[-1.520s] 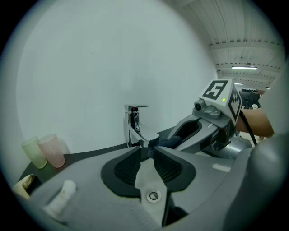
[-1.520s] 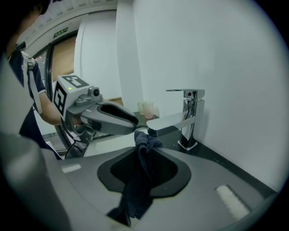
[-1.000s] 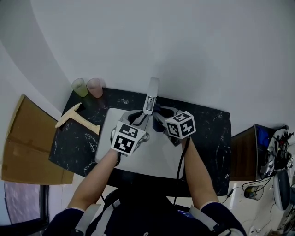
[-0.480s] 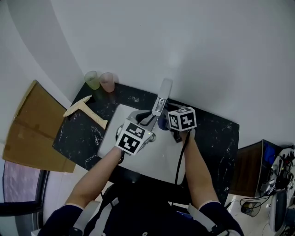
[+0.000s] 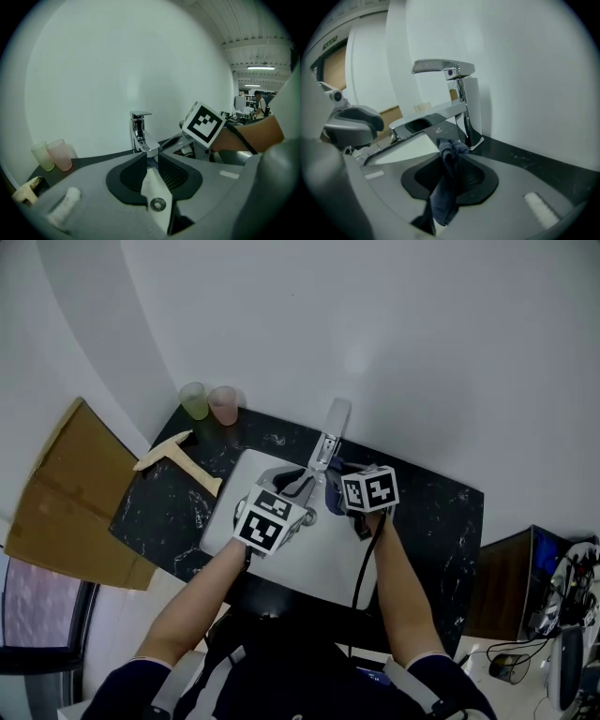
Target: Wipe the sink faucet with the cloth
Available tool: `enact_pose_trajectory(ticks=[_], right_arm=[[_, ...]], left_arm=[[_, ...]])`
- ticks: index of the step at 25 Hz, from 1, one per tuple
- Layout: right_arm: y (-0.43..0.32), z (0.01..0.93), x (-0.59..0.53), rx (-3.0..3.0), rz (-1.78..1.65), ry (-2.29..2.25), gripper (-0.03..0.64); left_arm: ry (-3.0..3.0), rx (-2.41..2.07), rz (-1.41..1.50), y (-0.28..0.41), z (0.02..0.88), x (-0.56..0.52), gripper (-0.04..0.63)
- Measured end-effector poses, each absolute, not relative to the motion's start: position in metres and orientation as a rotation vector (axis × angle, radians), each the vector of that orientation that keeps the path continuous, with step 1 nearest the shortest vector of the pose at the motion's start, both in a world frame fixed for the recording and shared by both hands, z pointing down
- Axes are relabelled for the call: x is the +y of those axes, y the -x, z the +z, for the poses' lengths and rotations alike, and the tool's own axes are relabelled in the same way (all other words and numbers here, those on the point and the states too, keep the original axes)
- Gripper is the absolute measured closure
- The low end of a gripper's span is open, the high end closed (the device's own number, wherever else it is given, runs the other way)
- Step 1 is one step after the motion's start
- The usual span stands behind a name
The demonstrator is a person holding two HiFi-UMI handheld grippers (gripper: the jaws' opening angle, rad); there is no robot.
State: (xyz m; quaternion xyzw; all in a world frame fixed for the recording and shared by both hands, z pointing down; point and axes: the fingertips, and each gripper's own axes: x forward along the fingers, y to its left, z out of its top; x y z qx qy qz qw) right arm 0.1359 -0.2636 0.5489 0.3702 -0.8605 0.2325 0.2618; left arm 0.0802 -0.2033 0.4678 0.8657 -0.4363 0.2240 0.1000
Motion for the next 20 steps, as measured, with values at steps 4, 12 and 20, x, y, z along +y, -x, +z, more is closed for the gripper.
enact_pose_trajectory(ticks=[4,12,20], right_arm=[[-0.138,0.542,-0.236,-2.385,0.661,-1.023,0.529],[-0.138,0.505,-0.18,-2.445,0.723,-1.134,0.529],[-0.098,0.473,-0.147,-2.522,0.77,-1.061,0.527]], left_arm=[[-2.566,-1.186,0.645,-0.077,0.484,-0.187,0.515],[-2.678,-0.819,0.698,-0.103,0.513,-0.158,0.375],[-2.831,-0.576,0.602,-0.109,0.494,-0.143,0.356]])
